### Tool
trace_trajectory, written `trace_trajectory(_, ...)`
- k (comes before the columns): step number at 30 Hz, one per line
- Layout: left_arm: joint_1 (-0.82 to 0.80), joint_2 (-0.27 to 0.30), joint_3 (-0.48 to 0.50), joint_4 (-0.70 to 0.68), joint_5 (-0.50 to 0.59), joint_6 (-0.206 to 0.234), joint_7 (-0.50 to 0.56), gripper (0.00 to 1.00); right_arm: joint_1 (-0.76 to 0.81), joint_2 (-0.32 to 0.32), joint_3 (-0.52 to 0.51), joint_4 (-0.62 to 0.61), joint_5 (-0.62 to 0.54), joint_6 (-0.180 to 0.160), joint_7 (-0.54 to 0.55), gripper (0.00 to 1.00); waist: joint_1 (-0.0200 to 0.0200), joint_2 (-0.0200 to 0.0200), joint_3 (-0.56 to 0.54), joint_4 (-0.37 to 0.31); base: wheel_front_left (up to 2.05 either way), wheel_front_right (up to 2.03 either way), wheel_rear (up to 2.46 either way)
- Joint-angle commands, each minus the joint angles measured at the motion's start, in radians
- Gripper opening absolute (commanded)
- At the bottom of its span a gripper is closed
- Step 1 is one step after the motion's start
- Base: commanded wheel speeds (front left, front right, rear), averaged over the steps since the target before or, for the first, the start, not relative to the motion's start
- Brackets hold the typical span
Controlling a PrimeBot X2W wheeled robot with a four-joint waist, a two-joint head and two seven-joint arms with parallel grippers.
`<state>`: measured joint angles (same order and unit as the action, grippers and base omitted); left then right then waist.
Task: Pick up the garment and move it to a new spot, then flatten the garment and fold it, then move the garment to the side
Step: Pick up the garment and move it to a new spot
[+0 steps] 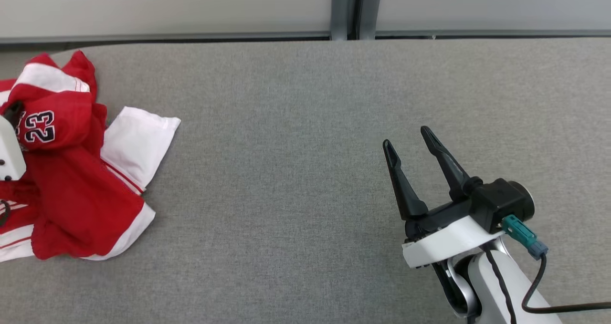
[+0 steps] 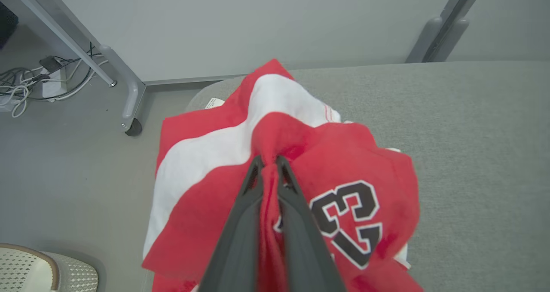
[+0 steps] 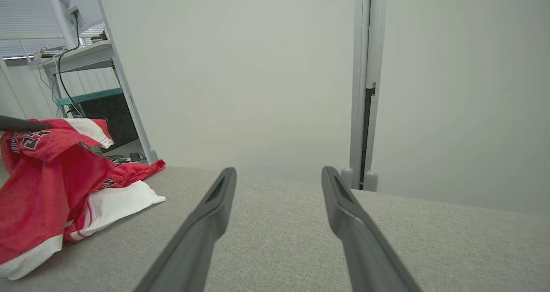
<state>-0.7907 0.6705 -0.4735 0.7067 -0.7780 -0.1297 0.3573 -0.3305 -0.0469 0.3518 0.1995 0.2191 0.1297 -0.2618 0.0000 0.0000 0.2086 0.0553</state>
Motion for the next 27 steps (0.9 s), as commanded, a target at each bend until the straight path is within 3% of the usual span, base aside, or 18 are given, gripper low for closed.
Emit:
trace_trajectory(1,-0.023,0.007,-0.015,-0.029,-0.008,-0.001,-0.013,0.00,0.016,-0.006,-0.005,0.000,0.006,0.002,-0.005,1.00,0.0000,0.0000,-0.037,-0.014,0.00,0.00,0.00)
trace_trajectory(11,0.013,0.012,-0.065,-0.227,-0.044,0.000,-0.035,0.00,0.067,-0.006,-0.022,-0.006,0.021,0.002,-0.005,1.00,0.0000,0.0000,-0.129,-0.089,0.00,0.00,0.00)
trace_trajectory(17,0.058,-0.013,-0.077,-0.406,-0.058,0.038,-0.026,0.00,0.084,-0.006,-0.035,-0.010,0.013,0.002,-0.005,1.00,0.0000,0.0000,-0.139,-0.155,0.00,0.00,0.00)
trace_trajectory(23,0.126,-0.074,-0.120,-0.554,-0.059,0.090,-0.014,0.00,0.083,-0.006,-0.041,-0.015,0.010,0.002,-0.005,1.00,0.0000,0.0000,-0.123,-0.221,0.00,0.00,0.00)
trace_trajectory(27,0.174,-0.137,-0.168,-0.566,-0.044,0.114,-0.033,0.00,0.071,-0.006,-0.034,-0.020,0.020,0.002,-0.005,1.00,0.0000,0.0000,-0.104,-0.266,0.00,0.00,0.00)
